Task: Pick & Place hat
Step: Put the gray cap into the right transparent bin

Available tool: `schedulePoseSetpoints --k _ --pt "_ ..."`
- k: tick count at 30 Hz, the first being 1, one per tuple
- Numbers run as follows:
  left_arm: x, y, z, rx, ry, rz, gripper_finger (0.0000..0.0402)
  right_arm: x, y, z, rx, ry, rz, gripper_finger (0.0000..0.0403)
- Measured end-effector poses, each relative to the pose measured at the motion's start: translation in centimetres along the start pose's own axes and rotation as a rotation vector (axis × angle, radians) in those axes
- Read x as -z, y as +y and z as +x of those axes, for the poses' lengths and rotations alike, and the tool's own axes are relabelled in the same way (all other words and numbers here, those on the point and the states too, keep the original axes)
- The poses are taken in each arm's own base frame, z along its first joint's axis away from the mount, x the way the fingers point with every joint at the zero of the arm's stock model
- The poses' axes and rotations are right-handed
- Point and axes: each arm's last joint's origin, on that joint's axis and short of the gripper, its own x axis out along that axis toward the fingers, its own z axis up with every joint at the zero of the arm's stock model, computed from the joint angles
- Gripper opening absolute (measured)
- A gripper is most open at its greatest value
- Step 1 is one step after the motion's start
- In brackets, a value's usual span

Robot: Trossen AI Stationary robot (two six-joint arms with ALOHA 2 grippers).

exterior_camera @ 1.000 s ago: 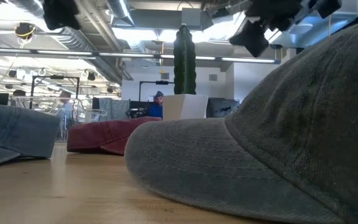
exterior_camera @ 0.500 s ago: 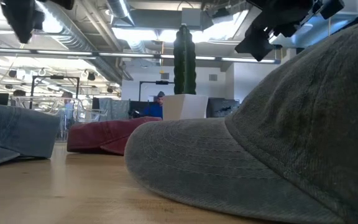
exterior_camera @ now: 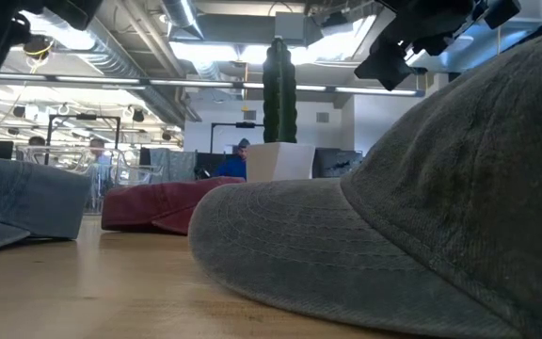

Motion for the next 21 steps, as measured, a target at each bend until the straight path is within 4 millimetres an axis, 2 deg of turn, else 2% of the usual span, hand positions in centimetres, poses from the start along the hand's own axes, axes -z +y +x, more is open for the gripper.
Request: schedulePoseSetpoints --k 8,14,17,21 --pt "-1.0 -2.3 2.5 -0.078 0.027 0.18 0.0273 -0.1 0.0 0.0 -0.001 -0.012 0.001 0.0271" --pt "-3.1 -4.6 5.9 -0.092 0.093 0.227 0.0267 -0.2 0.0 0.0 -0.002 -0.024 -0.001 0.0271" --pt "-3.7 -4.9 8.0 -0.093 0.153 0.237 0.0265 -0.2 0.0 0.0 -0.002 -0.024 0.003 0.0271" --pt "-3.7 -5.0 10.3 -0.048 0.132 0.23 0.0264 -0.2 0.0 0.0 -0.002 -0.024 0.005 0.0271"
